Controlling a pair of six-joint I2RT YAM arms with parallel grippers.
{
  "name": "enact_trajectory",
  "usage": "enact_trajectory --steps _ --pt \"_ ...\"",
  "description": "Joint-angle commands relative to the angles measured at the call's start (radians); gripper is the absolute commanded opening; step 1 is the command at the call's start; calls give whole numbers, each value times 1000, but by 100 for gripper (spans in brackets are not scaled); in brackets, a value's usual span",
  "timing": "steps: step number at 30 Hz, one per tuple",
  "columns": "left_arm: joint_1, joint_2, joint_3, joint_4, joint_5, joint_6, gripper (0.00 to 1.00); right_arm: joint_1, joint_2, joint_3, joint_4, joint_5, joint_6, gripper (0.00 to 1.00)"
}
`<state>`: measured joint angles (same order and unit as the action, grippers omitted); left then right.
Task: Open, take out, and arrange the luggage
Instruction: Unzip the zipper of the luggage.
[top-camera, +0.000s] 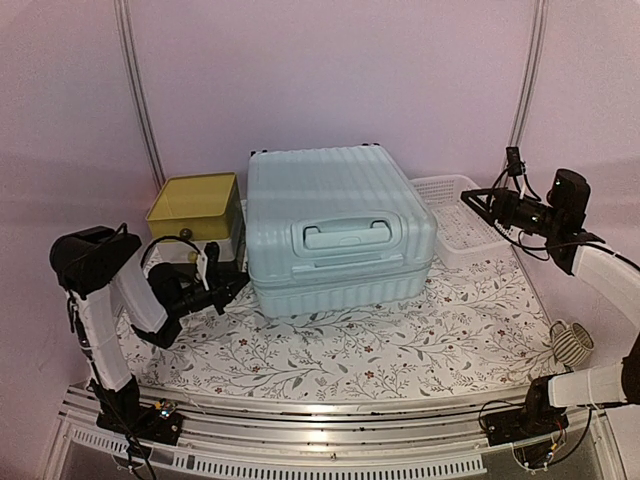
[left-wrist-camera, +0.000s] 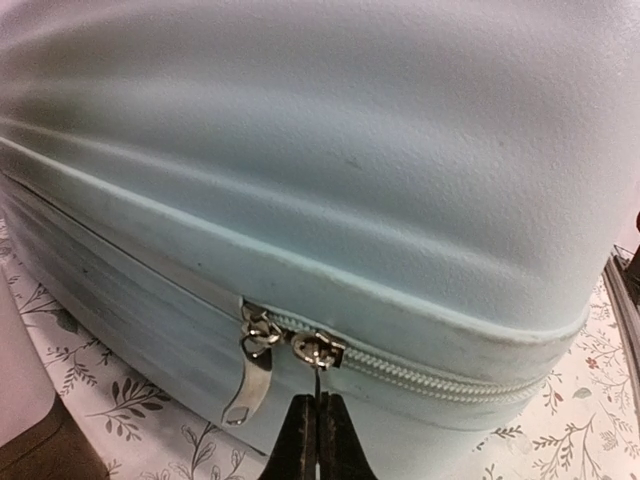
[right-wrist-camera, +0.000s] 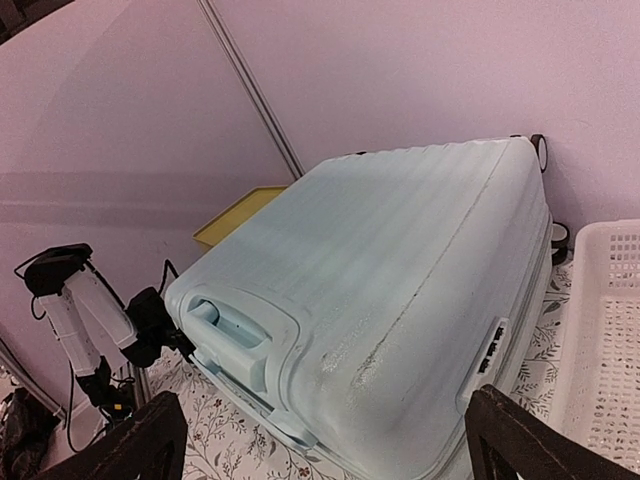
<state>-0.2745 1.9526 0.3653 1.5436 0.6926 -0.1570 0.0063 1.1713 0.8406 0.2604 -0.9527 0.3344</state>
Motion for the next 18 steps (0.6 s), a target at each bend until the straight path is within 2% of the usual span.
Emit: enact_trajectory --steps 1,6,9,12,18 --pt "4 -66 -27 194 33 16 0 21 -45 43 -38 -12 -23 99" --pt "-5 -110 -85 193 30 6 0 130 -108 54 -117 126 -149 99" --pt "-24 -142 -120 187 25 9 0 192 -88 81 -203 173 -203 99" --pt "-48 -181 -155 161 8 18 0 305 -62 98 -272 300 -264 99" --pt "-128 -308 -183 -22 -53 87 0 489 -7 105 -296 482 -387 99"
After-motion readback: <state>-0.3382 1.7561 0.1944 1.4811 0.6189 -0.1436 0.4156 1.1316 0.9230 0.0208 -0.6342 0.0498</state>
